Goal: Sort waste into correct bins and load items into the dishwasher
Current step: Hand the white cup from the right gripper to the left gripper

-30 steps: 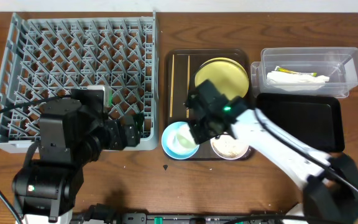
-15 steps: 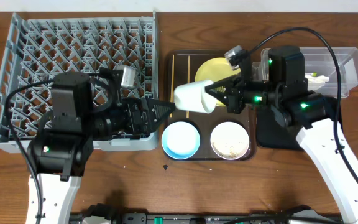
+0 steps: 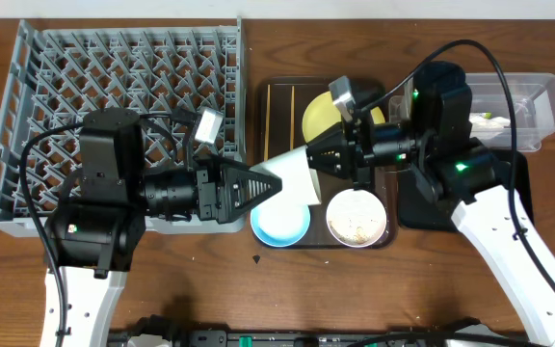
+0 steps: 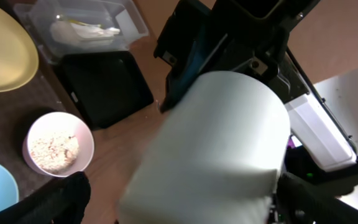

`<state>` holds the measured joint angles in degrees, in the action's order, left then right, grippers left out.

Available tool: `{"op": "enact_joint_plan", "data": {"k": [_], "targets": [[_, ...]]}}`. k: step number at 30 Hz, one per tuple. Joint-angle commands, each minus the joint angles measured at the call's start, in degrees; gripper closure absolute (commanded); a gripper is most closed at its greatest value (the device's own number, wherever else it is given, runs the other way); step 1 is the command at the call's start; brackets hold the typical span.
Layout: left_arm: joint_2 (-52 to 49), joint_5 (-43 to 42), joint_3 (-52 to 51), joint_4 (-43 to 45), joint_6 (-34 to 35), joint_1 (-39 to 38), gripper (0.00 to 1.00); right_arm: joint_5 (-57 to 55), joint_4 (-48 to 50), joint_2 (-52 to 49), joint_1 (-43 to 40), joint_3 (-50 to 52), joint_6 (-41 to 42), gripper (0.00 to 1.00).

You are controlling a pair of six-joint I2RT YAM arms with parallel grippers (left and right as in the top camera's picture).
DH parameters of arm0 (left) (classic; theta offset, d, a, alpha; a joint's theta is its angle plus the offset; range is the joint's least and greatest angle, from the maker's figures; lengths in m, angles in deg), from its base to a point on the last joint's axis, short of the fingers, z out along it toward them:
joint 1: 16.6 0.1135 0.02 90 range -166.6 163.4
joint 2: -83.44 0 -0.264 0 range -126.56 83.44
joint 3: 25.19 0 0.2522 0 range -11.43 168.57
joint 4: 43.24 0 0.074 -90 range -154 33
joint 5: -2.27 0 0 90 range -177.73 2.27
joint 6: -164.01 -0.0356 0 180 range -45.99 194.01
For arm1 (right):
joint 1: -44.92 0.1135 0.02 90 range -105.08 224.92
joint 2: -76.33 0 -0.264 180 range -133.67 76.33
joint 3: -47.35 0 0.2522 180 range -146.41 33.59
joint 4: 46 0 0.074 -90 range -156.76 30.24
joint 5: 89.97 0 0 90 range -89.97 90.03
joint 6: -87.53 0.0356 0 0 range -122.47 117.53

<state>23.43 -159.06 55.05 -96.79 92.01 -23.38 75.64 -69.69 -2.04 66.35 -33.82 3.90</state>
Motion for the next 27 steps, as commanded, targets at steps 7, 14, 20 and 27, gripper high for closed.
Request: {"op": "enact_joint_plan", "data": {"k": [7, 14, 20, 27], "targets": [[0.22, -6.32, 1.09, 0.26, -0.79, 0.24, 0.27, -5.81, 1.68, -0.09, 3.65, -0.20, 1.90, 0.99], [0.22, -7.58, 1.09, 0.22, -0.76, 0.24, 0.24, -14.19, 2.10, -0.09, 5.60, -0.20, 4.92, 0.99], [0.22, -8.39, 1.09, 0.24, -0.76, 0.24, 0.15, -15.26, 4.22, -0.09, 5.64, -0.20, 7.65, 0.99], [0.22, -8.68, 1.09, 0.24, -0.79, 0.24, 0.31, -15.19, 4.33, -0.09, 5.64, -0.20, 7.78, 0.99]]}}
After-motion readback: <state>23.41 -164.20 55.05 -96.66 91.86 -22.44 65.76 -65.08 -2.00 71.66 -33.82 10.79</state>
